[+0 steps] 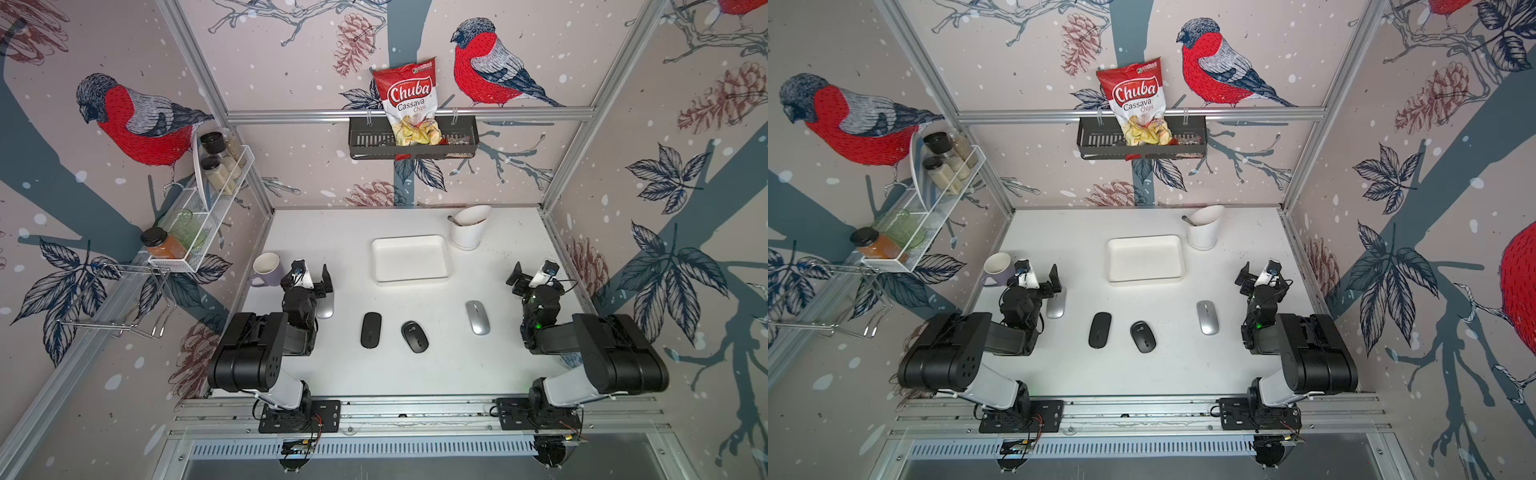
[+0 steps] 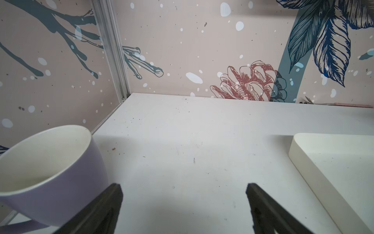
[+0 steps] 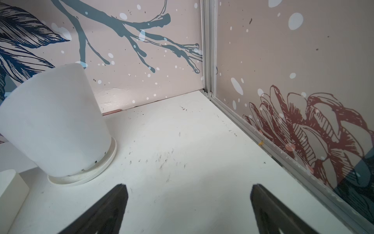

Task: Put the mouse in the storage box
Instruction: Pick up the mouse from the center of the board.

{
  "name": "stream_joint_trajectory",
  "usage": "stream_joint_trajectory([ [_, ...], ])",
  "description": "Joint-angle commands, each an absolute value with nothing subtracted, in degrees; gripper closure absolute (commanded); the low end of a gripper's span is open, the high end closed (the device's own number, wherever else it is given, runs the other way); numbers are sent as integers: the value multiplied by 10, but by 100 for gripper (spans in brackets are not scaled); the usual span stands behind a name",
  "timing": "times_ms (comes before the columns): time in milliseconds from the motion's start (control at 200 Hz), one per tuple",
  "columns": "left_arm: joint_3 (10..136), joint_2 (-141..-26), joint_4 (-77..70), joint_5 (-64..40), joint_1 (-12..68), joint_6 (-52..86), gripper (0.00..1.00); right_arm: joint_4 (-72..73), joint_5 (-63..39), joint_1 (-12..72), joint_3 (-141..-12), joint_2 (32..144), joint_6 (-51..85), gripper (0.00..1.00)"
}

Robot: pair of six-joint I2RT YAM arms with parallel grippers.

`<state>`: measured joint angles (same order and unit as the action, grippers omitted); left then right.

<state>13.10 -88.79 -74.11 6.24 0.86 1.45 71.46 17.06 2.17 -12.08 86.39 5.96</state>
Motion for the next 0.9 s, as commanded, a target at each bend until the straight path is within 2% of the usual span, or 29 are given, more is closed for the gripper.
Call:
stream_joint_trajectory([
  [0, 134, -889, -745, 63, 7, 12, 1, 718, 167, 26, -122, 864, 54, 0],
  [350, 132, -887, -747, 63, 7, 12, 1, 714, 144, 14, -122, 861, 60, 0],
  [415, 136, -866, -730, 73, 7, 17, 1, 711, 187, 19, -131, 848, 66, 0],
  [460, 150, -823, -672, 67, 8, 12, 1, 608, 233, 25, -175, 811, 76, 0],
  [530, 189, -733, -525, 81, 11, 31, 2, 366, 238, 18, -289, 751, 149, 0],
  [585, 238, -663, -403, 69, 13, 68, 4, 249, 154, 1, -365, 724, 218, 0],
  [640, 279, -617, -327, 76, 30, 111, 6, 216, 46, 4, -401, 709, 232, 0],
  [735, 316, -578, -225, 123, 92, 170, 8, 189, 36, 94, -430, 693, 197, 0],
  [825, 339, -567, -117, 197, 162, 188, 6, 136, 123, 215, -453, 705, 129, 0],
  [850, 342, -563, -88, 210, 172, 200, 2, 119, 138, 242, -457, 711, 117, 0],
  [895, 341, -554, -37, 216, 180, 222, 2, 94, 163, 285, -460, 715, 99, 0],
])
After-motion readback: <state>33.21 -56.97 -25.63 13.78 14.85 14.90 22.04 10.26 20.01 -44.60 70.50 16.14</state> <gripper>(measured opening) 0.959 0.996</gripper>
